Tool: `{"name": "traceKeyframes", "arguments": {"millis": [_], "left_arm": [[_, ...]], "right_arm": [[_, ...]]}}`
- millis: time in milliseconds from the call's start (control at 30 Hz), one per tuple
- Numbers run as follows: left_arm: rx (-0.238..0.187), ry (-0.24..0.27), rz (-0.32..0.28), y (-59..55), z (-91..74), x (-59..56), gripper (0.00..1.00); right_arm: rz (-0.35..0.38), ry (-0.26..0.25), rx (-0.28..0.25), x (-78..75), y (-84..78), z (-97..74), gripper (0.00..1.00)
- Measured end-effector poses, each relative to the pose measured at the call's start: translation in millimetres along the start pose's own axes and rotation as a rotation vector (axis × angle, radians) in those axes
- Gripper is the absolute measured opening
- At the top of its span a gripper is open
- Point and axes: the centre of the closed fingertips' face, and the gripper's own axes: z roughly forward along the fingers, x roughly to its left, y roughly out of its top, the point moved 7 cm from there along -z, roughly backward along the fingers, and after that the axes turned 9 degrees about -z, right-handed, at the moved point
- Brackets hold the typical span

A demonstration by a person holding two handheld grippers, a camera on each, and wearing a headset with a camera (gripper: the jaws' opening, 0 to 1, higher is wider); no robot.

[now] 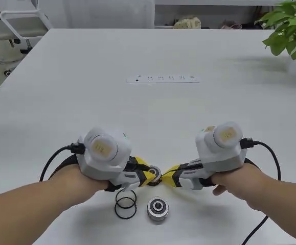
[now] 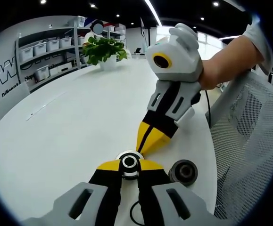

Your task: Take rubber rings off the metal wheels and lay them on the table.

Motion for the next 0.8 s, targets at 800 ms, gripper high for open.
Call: {"name": "traceKeyframes", "arguments": {"millis": [800], "left_arm": [[-0.006,0.004,-0.007,-0.3,-0.4,-0.4,0.08]], "right_arm": [[0.082,0.001,-0.024,-0.6,-0.5,-1.7,0.0]]}}
